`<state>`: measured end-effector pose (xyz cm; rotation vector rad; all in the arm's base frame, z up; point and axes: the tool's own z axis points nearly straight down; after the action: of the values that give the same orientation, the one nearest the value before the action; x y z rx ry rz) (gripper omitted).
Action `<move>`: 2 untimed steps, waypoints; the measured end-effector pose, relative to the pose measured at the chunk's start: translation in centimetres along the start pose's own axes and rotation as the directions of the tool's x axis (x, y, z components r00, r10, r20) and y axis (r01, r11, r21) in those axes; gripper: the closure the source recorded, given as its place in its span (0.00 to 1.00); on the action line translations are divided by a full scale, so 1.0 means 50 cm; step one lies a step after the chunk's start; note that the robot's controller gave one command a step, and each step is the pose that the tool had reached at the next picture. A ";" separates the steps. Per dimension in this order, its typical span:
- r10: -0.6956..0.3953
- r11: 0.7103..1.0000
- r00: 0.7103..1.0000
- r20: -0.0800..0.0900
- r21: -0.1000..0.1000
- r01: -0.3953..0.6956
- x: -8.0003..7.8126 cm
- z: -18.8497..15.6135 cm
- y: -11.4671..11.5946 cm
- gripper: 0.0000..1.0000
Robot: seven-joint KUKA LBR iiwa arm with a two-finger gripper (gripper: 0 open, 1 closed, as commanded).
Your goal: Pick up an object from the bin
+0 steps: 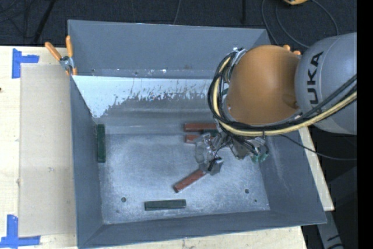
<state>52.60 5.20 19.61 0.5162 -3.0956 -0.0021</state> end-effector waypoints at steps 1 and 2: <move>-0.228 0.974 0.974 -0.001 -0.001 0.228 0.011 -0.109 -0.043 1.00; -0.149 0.989 0.989 0.004 0.002 0.149 0.075 -0.234 -0.024 0.00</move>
Offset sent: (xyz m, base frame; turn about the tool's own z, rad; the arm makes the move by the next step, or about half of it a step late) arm -0.0318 -0.0236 0.1176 -0.1523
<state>49.49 2.82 31.34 0.7476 -3.0529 -0.0009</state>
